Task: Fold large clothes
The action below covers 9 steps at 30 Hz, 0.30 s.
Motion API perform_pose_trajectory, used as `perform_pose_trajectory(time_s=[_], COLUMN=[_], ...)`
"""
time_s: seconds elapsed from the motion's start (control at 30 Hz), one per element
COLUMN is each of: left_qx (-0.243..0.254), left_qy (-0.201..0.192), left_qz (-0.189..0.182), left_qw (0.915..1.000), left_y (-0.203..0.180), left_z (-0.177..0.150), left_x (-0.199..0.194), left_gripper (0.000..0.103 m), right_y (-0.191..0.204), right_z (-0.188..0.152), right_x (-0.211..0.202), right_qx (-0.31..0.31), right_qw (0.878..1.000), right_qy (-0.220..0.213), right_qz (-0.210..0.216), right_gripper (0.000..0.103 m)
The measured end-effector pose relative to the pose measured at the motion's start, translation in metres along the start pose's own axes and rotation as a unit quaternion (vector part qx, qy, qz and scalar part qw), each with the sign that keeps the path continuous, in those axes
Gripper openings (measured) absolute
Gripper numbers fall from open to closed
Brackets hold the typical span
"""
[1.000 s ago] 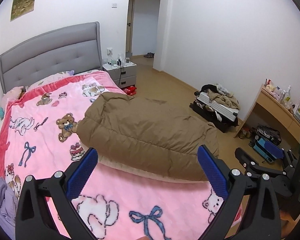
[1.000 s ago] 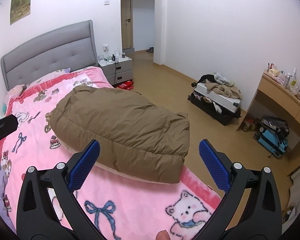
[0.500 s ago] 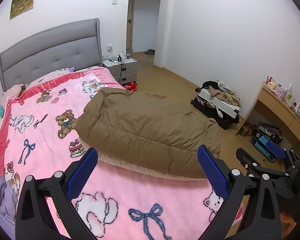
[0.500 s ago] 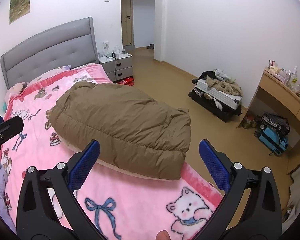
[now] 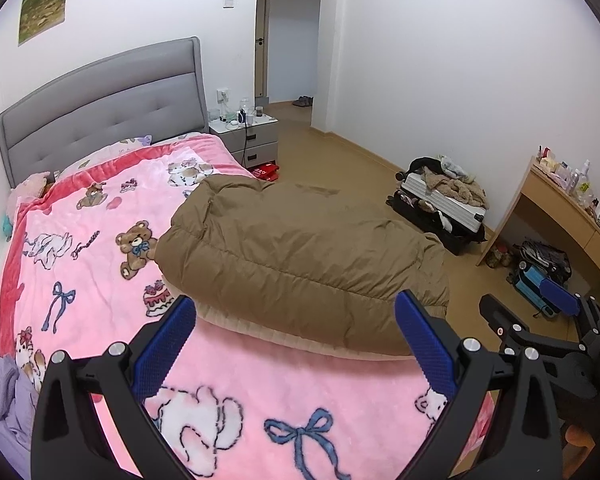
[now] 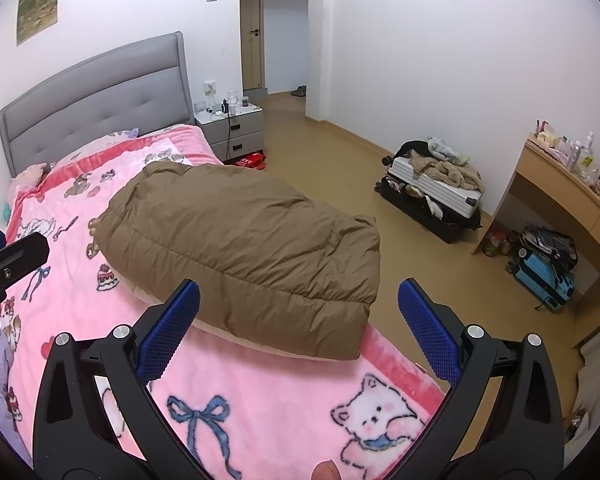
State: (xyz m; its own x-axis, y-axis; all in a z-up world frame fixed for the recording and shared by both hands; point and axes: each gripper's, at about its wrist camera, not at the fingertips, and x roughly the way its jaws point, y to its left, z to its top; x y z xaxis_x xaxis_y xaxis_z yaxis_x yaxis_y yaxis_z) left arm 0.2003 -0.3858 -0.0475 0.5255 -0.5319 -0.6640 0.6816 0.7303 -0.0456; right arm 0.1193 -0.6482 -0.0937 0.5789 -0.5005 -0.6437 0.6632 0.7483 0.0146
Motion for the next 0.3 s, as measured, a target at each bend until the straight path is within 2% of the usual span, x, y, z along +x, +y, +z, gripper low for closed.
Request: perform_pose_trajectory(time_s=[0.3], left_qx=[0.006], left_qy=[0.000], left_qz=[-0.008], left_qw=[0.9999], left_y=[0.0019], left_z=[-0.0012], left_x=[0.0004], left_gripper=[0.098], right_y=[-0.0012], right_z=[0.0000], right_x=[0.0001], right_qx=[0.000], right_qw=[1.000], right_qy=[-0.003], right_qz=[0.002], right_gripper=[0.095])
